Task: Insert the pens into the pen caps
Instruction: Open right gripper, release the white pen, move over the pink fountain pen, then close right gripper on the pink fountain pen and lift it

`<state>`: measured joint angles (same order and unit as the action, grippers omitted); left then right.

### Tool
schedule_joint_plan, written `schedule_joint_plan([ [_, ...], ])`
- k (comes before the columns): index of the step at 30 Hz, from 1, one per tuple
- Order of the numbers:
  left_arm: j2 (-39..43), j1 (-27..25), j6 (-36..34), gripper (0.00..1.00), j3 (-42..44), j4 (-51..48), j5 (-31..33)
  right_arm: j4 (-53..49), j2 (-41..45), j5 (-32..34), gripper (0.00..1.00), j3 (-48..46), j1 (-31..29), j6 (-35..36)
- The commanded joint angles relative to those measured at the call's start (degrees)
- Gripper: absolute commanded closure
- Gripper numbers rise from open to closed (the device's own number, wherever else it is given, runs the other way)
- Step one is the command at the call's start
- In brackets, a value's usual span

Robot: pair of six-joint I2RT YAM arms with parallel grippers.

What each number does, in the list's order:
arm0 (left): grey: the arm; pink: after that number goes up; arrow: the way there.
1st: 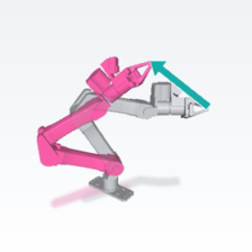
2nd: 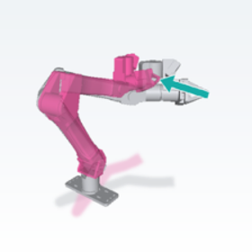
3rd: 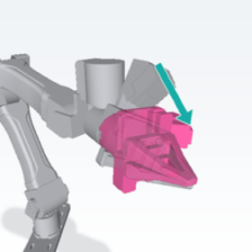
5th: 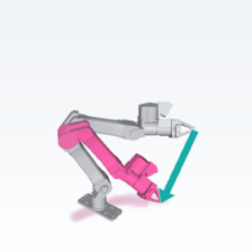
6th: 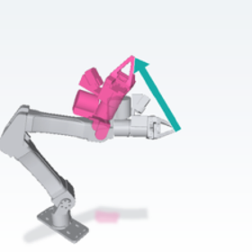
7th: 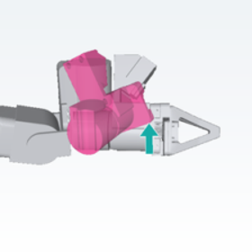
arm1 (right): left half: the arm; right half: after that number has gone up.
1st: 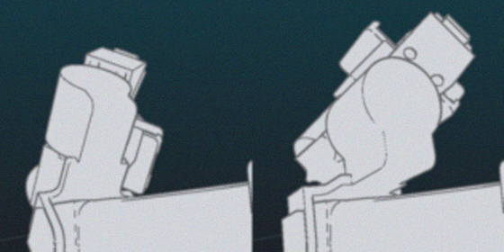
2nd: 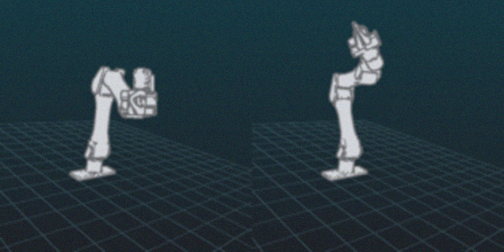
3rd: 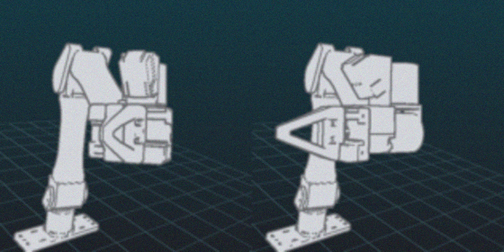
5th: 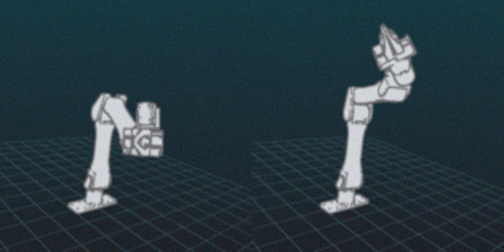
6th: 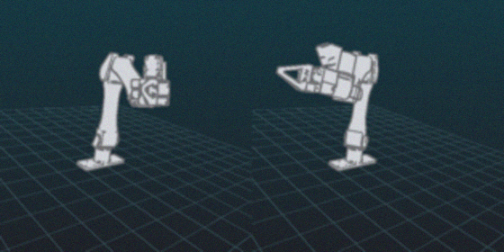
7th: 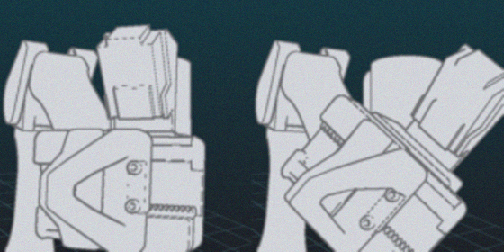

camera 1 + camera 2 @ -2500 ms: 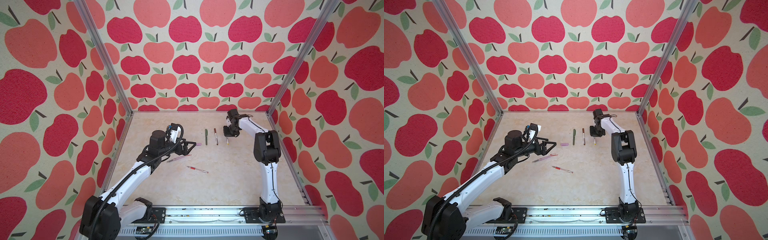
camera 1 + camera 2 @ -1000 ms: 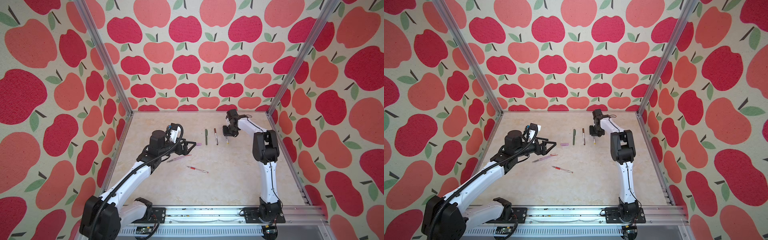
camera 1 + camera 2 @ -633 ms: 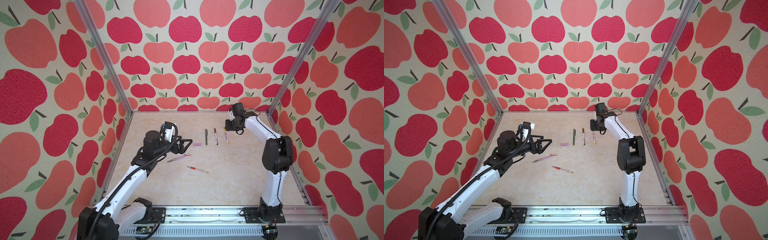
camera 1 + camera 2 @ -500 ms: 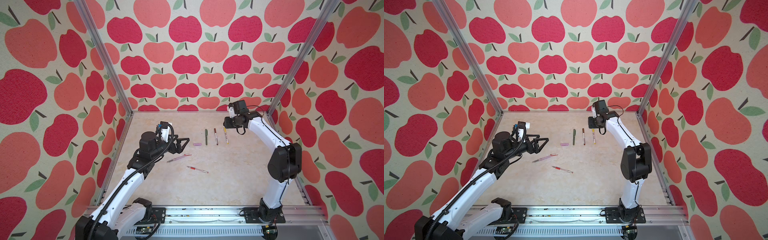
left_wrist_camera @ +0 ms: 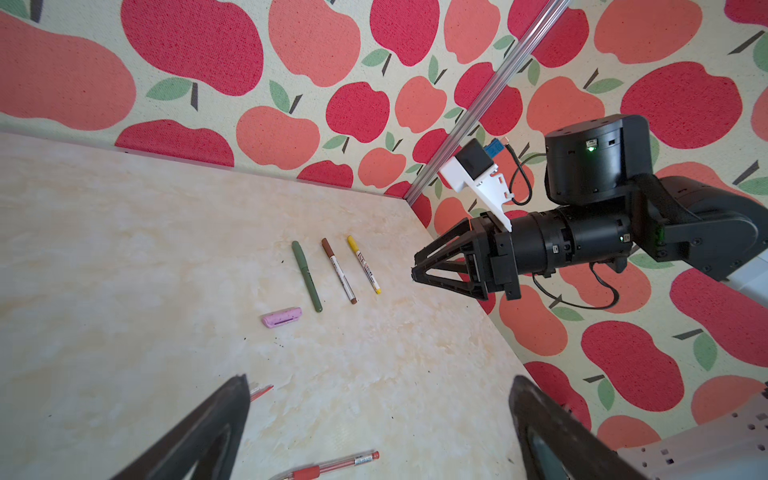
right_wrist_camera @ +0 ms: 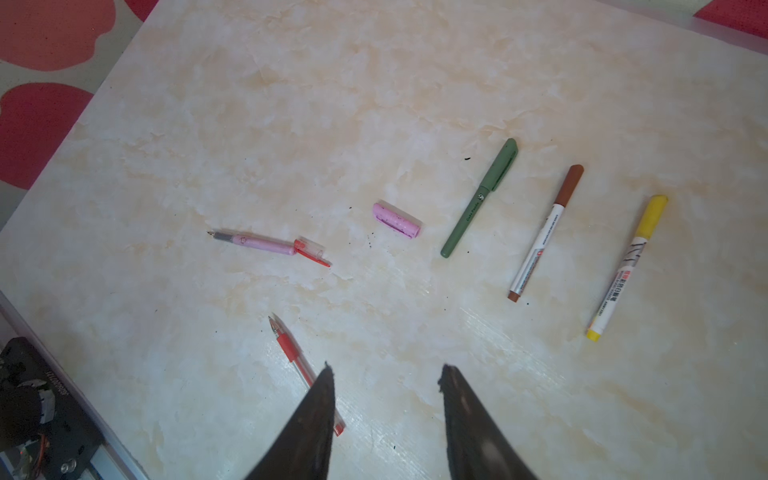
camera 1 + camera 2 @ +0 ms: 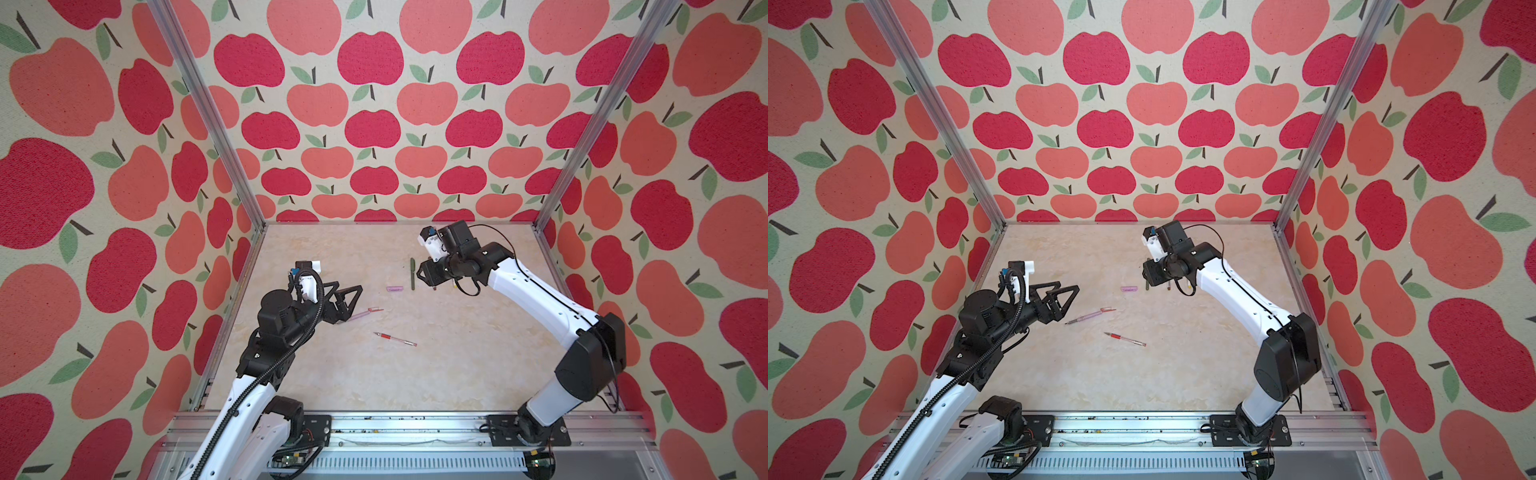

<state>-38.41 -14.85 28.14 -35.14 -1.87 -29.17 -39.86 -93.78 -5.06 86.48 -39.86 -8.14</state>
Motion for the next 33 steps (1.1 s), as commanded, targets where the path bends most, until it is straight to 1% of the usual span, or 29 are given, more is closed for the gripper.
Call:
schedule_joint_plan([
  [1,2.0,0.5,3.0,0.01,0.9,-5.9,4.4,-2.6,-0.9,-0.4,0.55,-0.2,-4.0,2.5],
  [4,3.0,0.9,6.1,0.01,0.5,-12.7,9.9,-4.1,-4.9,-1.2,0.55,2.3,-7.5,5.5],
  [7,4.8,1.4,8.6,0.01,0.1,-19.2,13.8,-5.3,-10.1,-2.8,0.55,6.3,-10.1,8.8],
  [10,8.3,1.7,10.5,0.01,-0.1,-24.3,17.7,-5.9,-15.9,-3.4,0.54,10.8,-12.5,11.8],
  [13,12.9,1.7,11.5,0.01,-0.1,-27.0,19.8,-7.2,-22.3,-3.2,0.52,16.7,-14.6,14.6],
  [17,17.8,1.8,12.8,0.01,0.1,-29.4,21.8,-9.0,-30.1,-1.7,0.49,25.0,-17.1,17.4],
  [20,19.6,1.8,13.6,0.01,0.6,-31.3,22.4,-8.6,-34.7,-1.3,0.45,29.5,-18.1,18.7],
  [28,20.8,1.8,15.7,0.01,0.1,-33.7,22.1,-7.4,-44.2,-2.1,0.39,37.5,-18.3,19.6],
  [33,19.8,1.8,15.4,0.01,0.9,-32.0,21.1,-7.7,-47.7,-2.8,0.38,40.2,-18.7,19.6],
])
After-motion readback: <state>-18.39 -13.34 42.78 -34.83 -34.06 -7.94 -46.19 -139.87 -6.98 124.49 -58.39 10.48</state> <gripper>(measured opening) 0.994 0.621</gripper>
